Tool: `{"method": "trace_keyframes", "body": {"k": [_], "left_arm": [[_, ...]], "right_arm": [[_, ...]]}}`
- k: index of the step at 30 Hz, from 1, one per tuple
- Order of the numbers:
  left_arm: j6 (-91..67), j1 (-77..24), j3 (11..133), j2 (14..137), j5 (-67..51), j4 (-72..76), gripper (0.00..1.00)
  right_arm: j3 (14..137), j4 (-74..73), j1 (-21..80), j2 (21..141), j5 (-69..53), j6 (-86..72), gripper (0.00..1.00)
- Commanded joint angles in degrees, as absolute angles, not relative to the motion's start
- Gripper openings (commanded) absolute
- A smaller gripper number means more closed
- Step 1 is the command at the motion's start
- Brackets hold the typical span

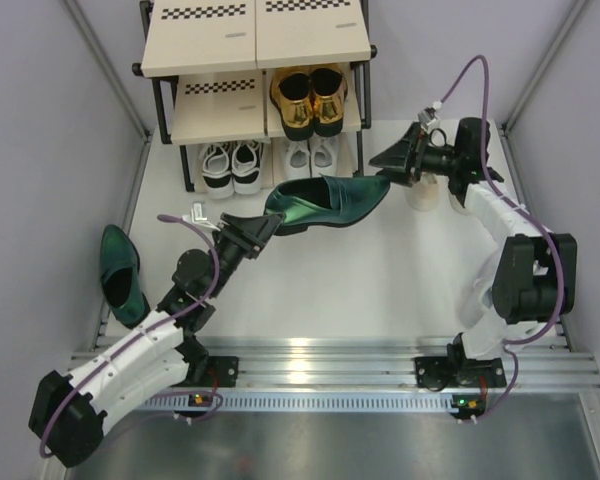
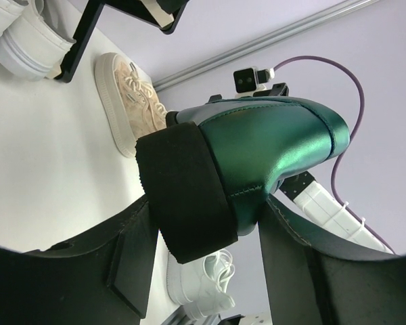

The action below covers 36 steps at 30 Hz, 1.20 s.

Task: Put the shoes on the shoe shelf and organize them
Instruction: Pick up the shoe at the center of the board.

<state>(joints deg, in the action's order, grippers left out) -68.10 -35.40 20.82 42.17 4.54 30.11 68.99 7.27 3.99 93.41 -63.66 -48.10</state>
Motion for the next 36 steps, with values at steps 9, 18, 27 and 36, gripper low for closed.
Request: {"method": "trace_keyframes", "body": {"k": [9,18,27,36], "left_arm": [[-71.4,-35.2,22.7,45.8,0.4,42.0,0.00],[-72.4,-35.4,22.8,50.3,-7.6,42.1,0.00],[-72.2,-35.5,25.5,55.4,-10.3,42.4,0.00],[-72.9,-35.5,26.5,59.0,-11.5,45.0,0.00]], "right_arm": [[69.8,9.6,6.8,94.1,-62.8,-50.9,0.98],[76.1,12.8,8.3,98.3,-61.6,-54.1,0.87],[75.4,21.5,11.4,99.8,-61.6,-61.3,0.50],[73.7,29.0,12.0,100.5,-62.3,-66.7,0.00]]}}
